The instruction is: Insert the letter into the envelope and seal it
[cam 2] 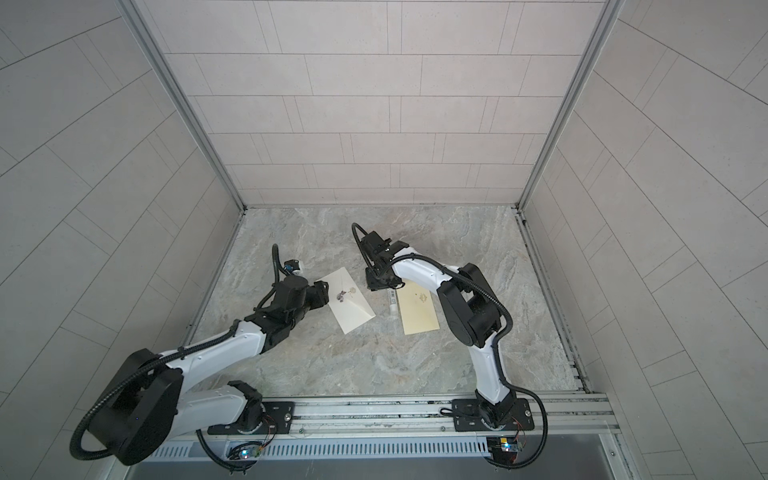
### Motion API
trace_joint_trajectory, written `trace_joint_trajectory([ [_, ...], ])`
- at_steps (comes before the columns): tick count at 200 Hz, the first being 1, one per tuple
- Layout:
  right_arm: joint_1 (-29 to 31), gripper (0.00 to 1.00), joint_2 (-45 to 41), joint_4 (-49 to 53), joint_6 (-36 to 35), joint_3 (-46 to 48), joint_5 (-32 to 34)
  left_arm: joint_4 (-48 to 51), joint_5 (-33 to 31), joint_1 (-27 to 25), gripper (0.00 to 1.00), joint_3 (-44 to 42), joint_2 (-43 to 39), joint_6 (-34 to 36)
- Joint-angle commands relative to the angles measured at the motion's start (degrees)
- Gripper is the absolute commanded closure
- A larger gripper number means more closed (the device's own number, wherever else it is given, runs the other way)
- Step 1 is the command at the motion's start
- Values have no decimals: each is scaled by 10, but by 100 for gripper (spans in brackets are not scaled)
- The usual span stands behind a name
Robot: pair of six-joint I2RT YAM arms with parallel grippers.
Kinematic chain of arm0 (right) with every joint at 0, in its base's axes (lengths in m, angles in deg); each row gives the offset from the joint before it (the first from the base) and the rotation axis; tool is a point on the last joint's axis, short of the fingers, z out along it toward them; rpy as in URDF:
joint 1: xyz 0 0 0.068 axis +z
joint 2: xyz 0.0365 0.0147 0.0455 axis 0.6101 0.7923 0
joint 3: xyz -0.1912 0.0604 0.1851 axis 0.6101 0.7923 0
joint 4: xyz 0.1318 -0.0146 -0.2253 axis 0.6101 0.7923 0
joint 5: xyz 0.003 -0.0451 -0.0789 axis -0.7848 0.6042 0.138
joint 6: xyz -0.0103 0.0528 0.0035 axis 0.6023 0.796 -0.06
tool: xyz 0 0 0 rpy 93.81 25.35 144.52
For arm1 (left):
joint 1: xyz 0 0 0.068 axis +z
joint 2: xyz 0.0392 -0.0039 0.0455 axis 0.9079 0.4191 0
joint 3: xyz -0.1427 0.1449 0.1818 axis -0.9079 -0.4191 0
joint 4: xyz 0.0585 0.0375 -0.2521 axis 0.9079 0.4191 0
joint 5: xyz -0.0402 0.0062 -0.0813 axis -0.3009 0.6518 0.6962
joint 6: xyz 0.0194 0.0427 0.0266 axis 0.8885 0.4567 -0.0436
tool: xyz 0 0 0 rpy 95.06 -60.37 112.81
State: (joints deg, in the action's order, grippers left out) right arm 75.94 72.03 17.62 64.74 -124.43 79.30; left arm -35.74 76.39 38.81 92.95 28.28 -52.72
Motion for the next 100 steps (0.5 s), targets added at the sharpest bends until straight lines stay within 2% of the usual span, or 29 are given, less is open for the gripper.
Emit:
trace_joint_trajectory([
  [1, 18, 75, 26, 11, 6, -43, -15, 172, -6, 9, 33, 60, 25, -27],
  [12, 25, 83, 54, 13, 6, -70, -34, 187, -4, 9, 33, 72, 36, -22],
  [28, 37, 89, 94, 28, 5, -121, -51, 194, -7, 9, 33, 77, 39, -29],
  [58, 50, 91, 158, 72, 24, -193, -55, 196, -3, 10, 33, 77, 25, -25],
  [100, 64, 92, 219, 125, 63, -208, -35, 185, -26, 11, 33, 59, -2, -25],
])
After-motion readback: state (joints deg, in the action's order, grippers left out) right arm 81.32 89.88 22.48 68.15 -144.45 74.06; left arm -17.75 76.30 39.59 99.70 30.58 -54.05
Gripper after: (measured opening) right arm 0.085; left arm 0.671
